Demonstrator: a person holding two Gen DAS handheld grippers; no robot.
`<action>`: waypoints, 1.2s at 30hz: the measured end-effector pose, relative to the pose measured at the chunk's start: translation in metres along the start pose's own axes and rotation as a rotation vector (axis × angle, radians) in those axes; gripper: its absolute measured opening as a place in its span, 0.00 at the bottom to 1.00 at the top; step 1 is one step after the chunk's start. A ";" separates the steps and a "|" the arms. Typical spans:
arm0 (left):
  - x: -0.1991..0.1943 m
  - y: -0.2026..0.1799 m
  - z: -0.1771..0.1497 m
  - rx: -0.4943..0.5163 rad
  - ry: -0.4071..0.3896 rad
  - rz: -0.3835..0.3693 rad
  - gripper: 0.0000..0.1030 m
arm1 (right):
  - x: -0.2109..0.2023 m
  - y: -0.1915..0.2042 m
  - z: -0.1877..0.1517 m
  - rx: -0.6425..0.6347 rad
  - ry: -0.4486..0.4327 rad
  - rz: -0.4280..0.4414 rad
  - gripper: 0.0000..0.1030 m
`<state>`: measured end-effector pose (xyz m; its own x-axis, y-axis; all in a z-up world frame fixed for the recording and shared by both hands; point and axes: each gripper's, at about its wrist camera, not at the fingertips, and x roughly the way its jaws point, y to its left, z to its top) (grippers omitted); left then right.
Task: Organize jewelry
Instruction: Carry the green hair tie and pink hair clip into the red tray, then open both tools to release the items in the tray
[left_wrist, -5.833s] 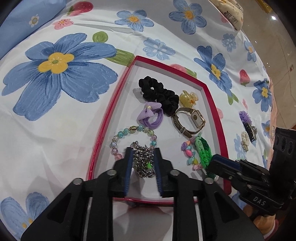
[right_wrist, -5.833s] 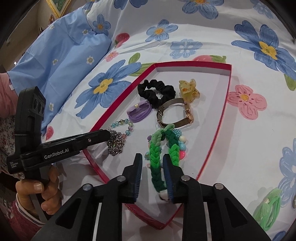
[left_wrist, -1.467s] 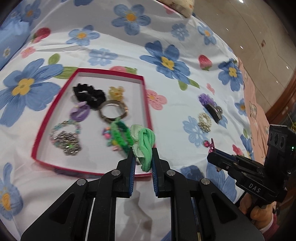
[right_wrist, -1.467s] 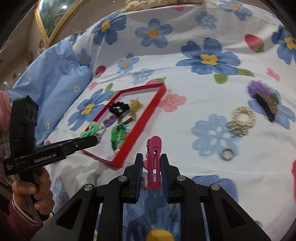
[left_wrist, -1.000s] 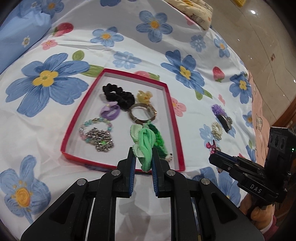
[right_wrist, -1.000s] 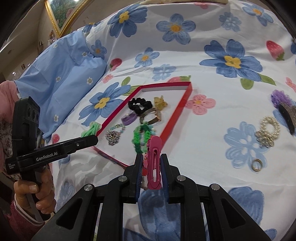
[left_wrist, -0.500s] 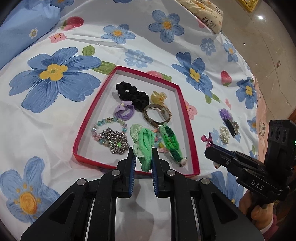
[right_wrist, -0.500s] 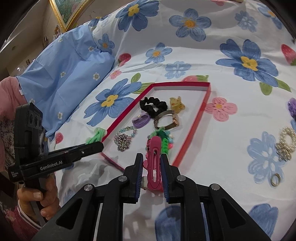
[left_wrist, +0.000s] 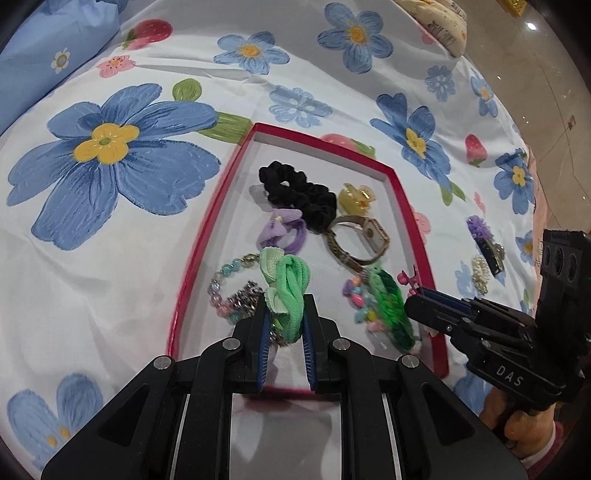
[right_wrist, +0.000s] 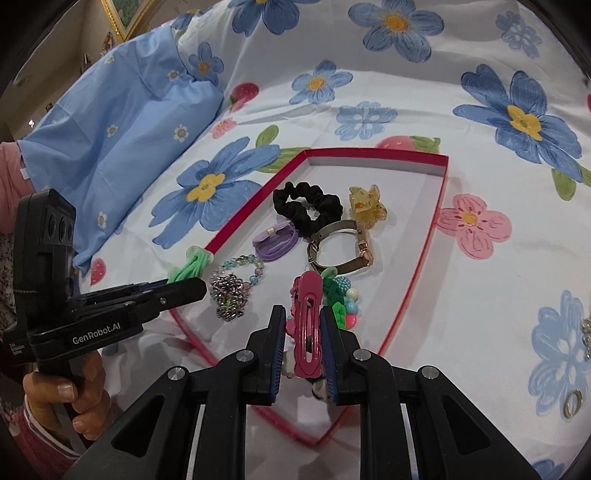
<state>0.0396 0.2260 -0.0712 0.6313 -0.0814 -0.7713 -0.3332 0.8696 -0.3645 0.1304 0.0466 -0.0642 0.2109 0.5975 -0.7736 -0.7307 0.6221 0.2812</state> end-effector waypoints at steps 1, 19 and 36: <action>0.003 0.001 0.001 0.000 0.007 0.004 0.14 | 0.003 0.000 0.001 -0.003 0.004 -0.004 0.18; 0.026 0.005 -0.001 0.011 0.056 0.030 0.16 | 0.024 -0.002 -0.002 0.001 0.049 0.005 0.19; 0.023 0.006 -0.002 -0.006 0.057 0.040 0.33 | 0.018 -0.003 -0.002 0.009 0.041 0.010 0.26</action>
<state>0.0501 0.2282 -0.0921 0.5765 -0.0744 -0.8137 -0.3617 0.8697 -0.3358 0.1349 0.0543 -0.0804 0.1770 0.5822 -0.7936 -0.7267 0.6210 0.2936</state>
